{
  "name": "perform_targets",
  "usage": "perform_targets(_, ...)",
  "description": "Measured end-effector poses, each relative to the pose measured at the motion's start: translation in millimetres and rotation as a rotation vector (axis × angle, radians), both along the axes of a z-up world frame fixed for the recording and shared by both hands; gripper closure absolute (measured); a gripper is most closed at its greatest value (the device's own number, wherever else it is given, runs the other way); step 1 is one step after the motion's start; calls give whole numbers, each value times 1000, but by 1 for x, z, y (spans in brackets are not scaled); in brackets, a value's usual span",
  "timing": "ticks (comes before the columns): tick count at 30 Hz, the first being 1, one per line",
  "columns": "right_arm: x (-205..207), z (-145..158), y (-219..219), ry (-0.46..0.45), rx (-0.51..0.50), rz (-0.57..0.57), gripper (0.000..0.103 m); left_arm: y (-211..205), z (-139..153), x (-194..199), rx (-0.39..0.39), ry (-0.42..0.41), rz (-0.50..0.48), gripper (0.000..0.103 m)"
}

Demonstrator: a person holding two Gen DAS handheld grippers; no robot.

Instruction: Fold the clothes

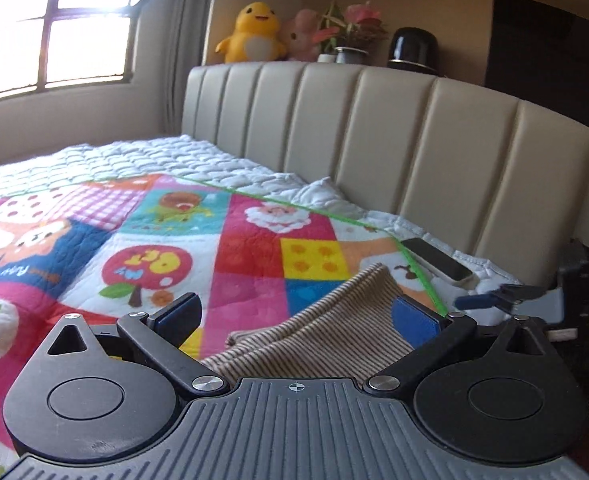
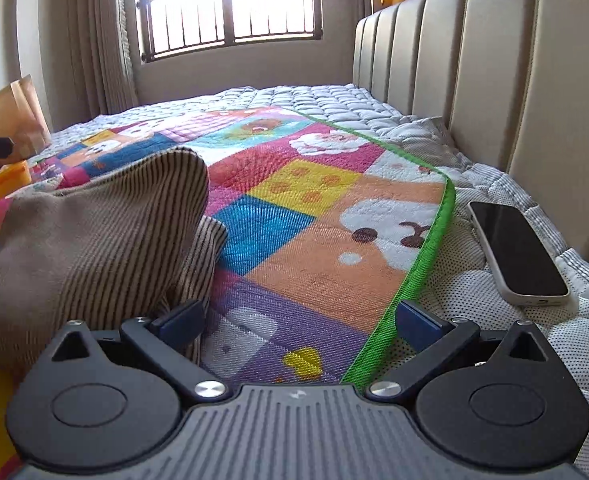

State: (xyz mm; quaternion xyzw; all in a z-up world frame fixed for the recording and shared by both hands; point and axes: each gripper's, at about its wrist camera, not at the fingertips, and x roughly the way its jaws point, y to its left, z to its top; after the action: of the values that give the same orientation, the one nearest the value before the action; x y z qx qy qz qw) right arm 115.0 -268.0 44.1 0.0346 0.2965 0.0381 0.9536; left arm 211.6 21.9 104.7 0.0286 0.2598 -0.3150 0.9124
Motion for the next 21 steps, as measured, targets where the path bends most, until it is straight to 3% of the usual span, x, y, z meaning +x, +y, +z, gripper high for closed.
perform_targets(3,-22,16,-6,1,120,74,0,4,-22,21,28,73,57,0)
perform_targets(7,-39,19,2,98,317,163,0,11,-61,45,47,184,101,0)
perform_targets(11,-36,-5,21,285,620,221,1,30,-74,55,-96,287,147,0)
perform_targets(13,-26,-18,28,343,731,185,7,36,-68,47,-93,268,150,0)
perform_targets(15,-14,-22,31,337,786,139,13,43,-60,39,-84,241,149,0)
perform_targets(21,20,-25,26,286,777,18,32,63,-36,13,-66,153,118,0)
